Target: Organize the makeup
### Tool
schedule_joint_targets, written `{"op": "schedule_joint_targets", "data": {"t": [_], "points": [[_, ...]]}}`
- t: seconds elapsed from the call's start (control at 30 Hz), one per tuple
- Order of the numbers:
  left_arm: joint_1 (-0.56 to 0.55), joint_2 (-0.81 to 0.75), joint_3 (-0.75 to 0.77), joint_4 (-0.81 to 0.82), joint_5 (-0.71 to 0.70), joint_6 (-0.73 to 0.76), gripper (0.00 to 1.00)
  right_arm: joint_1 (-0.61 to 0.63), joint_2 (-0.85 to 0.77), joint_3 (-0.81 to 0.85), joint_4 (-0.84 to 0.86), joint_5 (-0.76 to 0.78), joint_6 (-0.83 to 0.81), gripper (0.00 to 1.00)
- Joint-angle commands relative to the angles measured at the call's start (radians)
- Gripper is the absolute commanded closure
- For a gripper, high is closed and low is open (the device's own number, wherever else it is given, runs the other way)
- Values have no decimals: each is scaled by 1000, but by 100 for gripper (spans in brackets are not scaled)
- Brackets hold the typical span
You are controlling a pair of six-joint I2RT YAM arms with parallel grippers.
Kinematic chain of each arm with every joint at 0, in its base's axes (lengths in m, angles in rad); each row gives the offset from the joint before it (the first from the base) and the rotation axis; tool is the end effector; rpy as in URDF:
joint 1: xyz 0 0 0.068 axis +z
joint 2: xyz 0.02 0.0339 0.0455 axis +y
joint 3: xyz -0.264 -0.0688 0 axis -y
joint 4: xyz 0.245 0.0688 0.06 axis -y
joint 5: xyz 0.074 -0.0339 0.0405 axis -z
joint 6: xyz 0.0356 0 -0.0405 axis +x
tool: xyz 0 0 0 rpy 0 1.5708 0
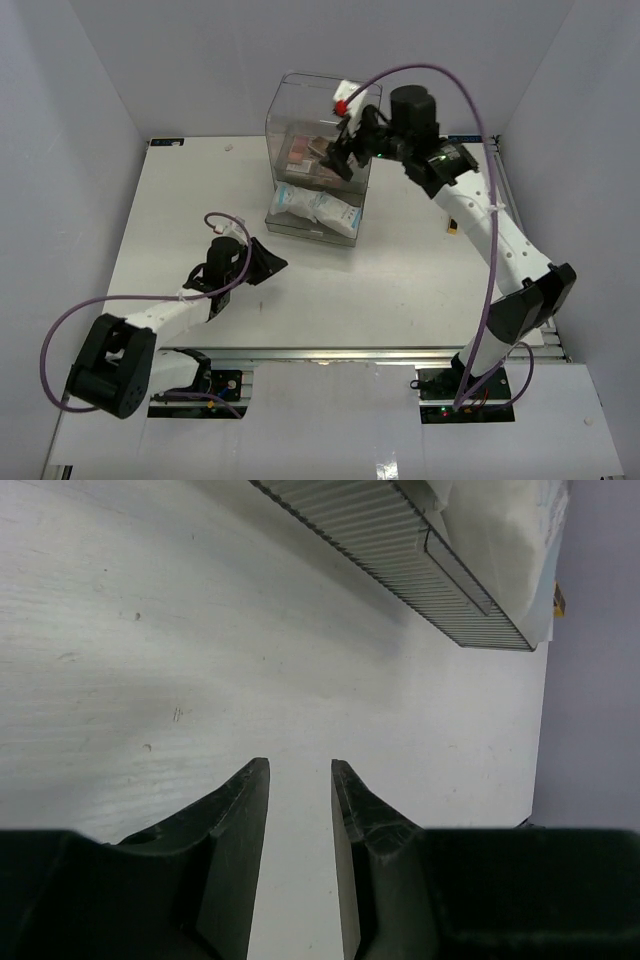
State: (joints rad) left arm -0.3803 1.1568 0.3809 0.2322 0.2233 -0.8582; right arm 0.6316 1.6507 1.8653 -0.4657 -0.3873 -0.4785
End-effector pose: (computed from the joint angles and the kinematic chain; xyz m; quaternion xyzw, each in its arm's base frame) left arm 0.2048 -0.0904 0.1702 -0.1517 0.8539 -0.3624 0.3412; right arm 0.2917 0.2301 0.4609 -0.5088 0.5968 0.1976 0.5881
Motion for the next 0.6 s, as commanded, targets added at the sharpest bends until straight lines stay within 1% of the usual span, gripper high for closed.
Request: {"op": "schedule_joint_targets", "data": {"t": [0.0, 0.1, 0.13, 0.2, 0.23, 0.27, 0.37, 0.47, 0.57], "points": [[-38, 124, 65, 192, 9, -40, 59, -176, -89, -73, 130, -35, 226, 10], [-53, 198, 83, 244, 2, -52, 60, -241, -158, -186, 241, 49, 308, 10], [-55, 224, 88, 263, -2, -54, 60, -258, -171, -211, 258, 88, 330, 8], [-61, 263, 108, 286, -7, -56, 60, -290, -167, -227, 294, 135, 402, 2], [-62, 279, 117, 300, -10, -56, 60, -297, -157, -228, 301, 163, 465, 7], [-65, 303, 126, 305, -10, -56, 60, -301, -138, -216, 300, 198, 478, 9], [-69, 340, 141, 326, -14, -58, 60, -304, -89, -180, 301, 258, 598, 18], [-71, 358, 149, 335, -17, -57, 60, -306, -46, -158, 342, 263, 652, 21], [-71, 362, 154, 337, -23, -51, 60, -306, -19, -164, 394, 267, 703, 30]]}}
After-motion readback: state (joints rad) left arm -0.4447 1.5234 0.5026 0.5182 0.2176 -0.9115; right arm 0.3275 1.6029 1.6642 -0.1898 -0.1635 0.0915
